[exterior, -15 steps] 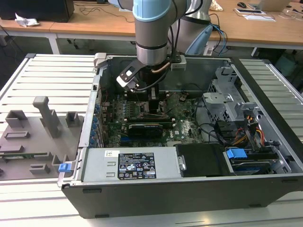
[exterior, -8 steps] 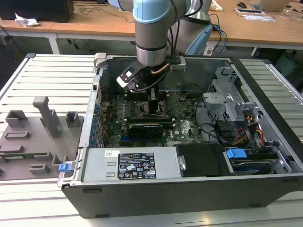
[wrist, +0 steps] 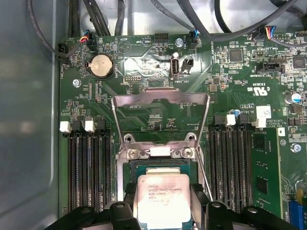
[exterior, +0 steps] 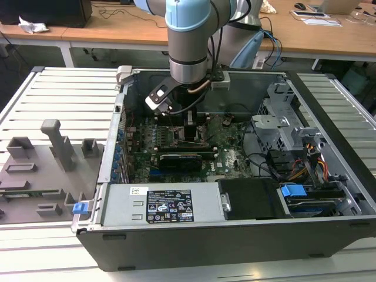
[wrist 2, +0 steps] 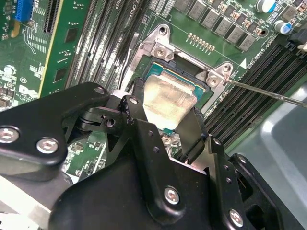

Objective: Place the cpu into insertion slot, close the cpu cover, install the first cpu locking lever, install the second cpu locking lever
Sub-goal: 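Place the cpu into insertion slot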

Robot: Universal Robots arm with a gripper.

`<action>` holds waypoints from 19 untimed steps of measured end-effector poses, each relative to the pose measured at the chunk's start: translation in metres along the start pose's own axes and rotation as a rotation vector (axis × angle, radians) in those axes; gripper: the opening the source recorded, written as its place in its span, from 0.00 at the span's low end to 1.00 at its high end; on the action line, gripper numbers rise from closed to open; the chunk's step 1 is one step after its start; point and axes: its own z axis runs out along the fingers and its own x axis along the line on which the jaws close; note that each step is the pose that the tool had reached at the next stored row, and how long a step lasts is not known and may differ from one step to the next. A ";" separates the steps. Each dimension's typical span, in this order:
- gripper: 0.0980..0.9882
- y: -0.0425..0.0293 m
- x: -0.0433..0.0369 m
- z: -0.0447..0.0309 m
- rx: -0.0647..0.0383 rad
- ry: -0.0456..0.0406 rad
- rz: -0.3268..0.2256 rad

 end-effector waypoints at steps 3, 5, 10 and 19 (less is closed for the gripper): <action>0.48 -0.0003 0.0016 0.0026 0.000 -0.0001 0.000; 0.48 -0.0003 0.0019 0.0032 0.000 -0.0008 0.000; 0.50 -0.0004 0.0021 0.0034 0.000 -0.0001 0.000; 0.57 -0.0002 0.0020 0.0018 0.000 0.0007 0.000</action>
